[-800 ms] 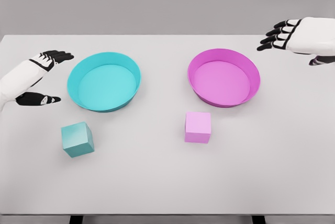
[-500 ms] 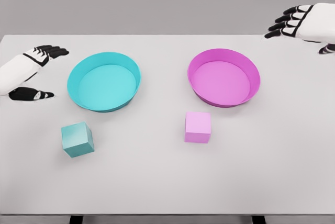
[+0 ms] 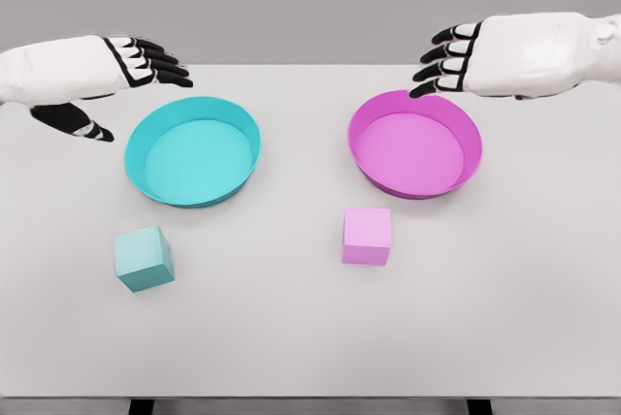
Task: Place the blocks in the corresponding plates according to their colors
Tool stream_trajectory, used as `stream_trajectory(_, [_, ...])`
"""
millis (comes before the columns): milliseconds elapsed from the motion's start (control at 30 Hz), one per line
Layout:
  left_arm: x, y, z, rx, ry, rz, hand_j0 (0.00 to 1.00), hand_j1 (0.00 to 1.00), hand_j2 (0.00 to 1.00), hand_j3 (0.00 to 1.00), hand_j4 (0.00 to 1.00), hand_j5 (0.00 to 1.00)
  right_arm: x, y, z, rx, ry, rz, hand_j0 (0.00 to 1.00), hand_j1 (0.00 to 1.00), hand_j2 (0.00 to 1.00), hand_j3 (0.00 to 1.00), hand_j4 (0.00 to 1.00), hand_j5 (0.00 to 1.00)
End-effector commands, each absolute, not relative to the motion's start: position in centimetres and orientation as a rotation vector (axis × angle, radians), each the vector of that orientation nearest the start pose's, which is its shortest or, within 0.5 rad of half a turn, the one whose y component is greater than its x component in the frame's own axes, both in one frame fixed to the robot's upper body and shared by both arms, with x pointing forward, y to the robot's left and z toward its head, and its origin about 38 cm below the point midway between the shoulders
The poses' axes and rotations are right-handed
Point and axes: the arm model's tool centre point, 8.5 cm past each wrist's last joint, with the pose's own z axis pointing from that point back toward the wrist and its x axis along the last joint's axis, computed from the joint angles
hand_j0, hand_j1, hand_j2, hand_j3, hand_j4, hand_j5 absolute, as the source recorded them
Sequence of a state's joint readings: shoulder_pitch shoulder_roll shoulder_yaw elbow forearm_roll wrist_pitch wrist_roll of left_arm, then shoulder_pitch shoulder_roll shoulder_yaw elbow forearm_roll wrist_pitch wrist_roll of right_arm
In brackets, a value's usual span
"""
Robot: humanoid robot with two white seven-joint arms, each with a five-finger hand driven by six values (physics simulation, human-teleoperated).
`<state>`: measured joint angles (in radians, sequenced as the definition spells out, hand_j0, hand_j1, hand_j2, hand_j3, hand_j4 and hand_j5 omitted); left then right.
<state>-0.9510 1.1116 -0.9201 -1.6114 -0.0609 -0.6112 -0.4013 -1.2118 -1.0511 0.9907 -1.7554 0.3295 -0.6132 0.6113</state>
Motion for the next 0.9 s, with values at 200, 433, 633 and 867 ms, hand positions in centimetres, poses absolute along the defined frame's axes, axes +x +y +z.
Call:
stream_trajectory(200, [35.2,33.5,27.9,-0.167,1.886,3.195,1.0,1.0,1.0,1.0,1.0,1.0,40.1,-21.0,33.7,0.528,1.385,-2.829,1.0,1.0,1.0,1.0,1.0,1.0])
stream_trajectory(433, [34.6,33.4,26.0,-0.08,1.874,3.231,1.0,1.0,1.0,1.0,1.0,1.0,39.5,-18.0,30.5,0.356,1.328,-2.834,1.0,1.0,1.0,1.0,1.0,1.0])
stream_trajectory(633, [34.3,33.1,24.7,-0.018,1.871,3.247,1.0,1.0,1.0,1.0,1.0,1.0,39.0,-17.0,28.5,0.269,1.289,-2.849,1.0,1.0,1.0,1.0,1.0,1.0])
stream_trajectory(867, [34.5,31.9,24.1,0.019,1.866,3.221,1.0,1.0,1.0,1.0,1.0,1.0,38.9,-16.9,28.4,0.26,1.288,-2.849,1.0,1.0,1.0,1.0,1.0,1.0])
